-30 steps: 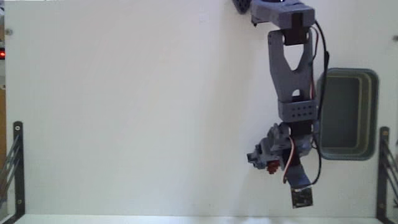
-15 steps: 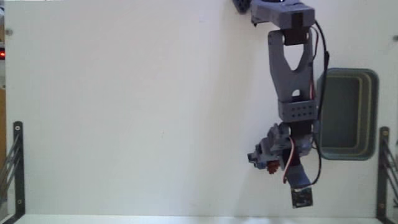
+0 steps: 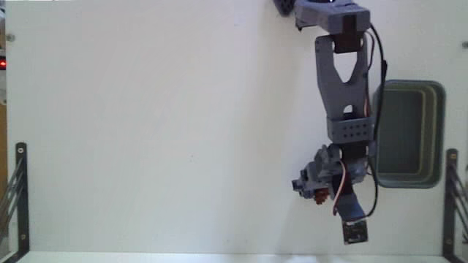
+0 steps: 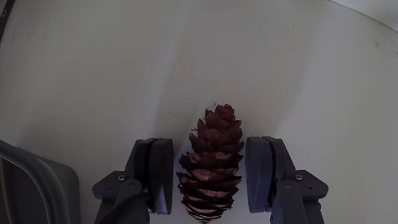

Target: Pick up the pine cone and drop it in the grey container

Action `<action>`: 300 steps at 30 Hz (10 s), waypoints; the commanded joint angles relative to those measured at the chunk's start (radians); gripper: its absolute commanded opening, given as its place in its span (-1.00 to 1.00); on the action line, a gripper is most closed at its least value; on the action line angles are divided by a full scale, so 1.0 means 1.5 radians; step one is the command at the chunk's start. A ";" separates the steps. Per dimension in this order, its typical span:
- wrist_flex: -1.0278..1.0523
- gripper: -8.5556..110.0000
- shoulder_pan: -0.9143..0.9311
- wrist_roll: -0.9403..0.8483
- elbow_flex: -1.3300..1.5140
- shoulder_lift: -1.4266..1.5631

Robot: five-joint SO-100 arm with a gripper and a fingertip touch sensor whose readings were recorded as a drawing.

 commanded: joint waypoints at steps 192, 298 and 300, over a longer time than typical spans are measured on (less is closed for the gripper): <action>0.405 0.01 -0.206 0.003 -0.336 0.112; 0.368 1.00 -0.303 0.003 -0.142 0.269; 0.368 1.00 -0.296 0.003 -0.133 0.278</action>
